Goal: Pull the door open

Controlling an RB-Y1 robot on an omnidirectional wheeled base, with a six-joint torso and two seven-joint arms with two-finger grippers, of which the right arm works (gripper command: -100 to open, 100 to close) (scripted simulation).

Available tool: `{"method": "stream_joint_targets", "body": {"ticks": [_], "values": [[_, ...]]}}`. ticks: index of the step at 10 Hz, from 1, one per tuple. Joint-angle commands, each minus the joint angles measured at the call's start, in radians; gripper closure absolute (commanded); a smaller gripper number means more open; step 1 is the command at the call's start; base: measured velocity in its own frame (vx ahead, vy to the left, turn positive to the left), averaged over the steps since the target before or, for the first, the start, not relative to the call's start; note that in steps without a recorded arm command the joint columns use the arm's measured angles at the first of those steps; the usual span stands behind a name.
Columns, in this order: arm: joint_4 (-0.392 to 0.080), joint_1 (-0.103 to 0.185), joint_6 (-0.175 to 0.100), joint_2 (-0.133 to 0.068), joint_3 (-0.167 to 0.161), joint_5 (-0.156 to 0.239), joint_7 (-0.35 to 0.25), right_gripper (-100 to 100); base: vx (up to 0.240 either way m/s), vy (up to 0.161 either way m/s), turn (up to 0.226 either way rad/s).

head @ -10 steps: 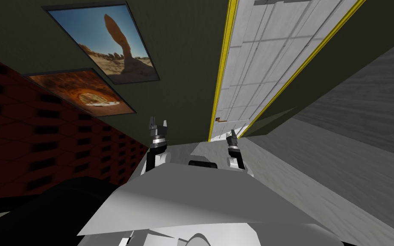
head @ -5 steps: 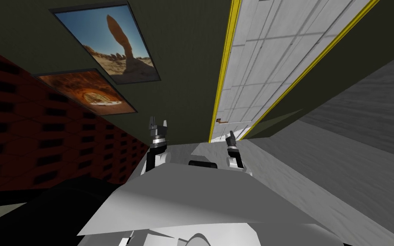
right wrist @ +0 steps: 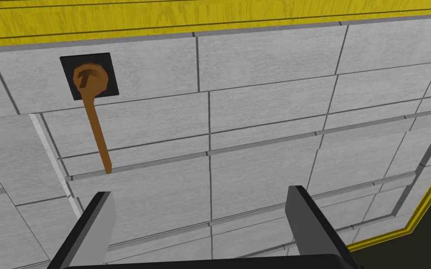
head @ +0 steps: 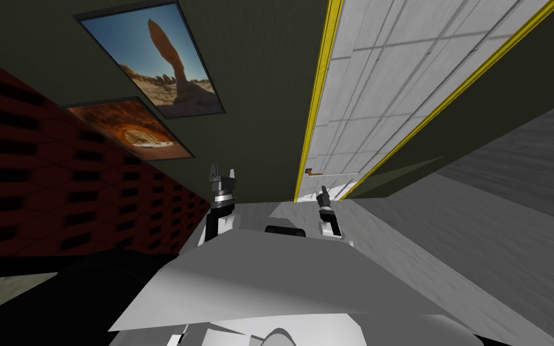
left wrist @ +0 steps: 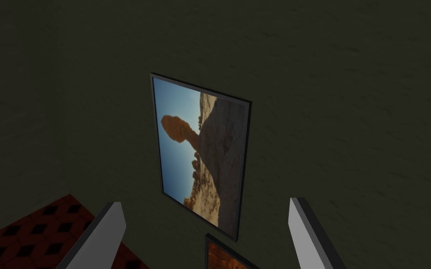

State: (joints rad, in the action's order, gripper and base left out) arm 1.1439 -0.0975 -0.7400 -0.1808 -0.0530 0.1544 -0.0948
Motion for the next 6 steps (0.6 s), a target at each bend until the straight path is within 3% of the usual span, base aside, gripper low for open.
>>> {"method": "stream_joint_targets", "body": {"ticks": [1,6], "values": [[-0.05,0.018,-0.008,-0.006,-0.004,0.003,-0.004,-100,0.037,-0.04,0.08],[-0.172,0.066,-0.033,-0.023,-0.013,0.01,-0.014,-100,0.046,-0.046,0.067]]}}
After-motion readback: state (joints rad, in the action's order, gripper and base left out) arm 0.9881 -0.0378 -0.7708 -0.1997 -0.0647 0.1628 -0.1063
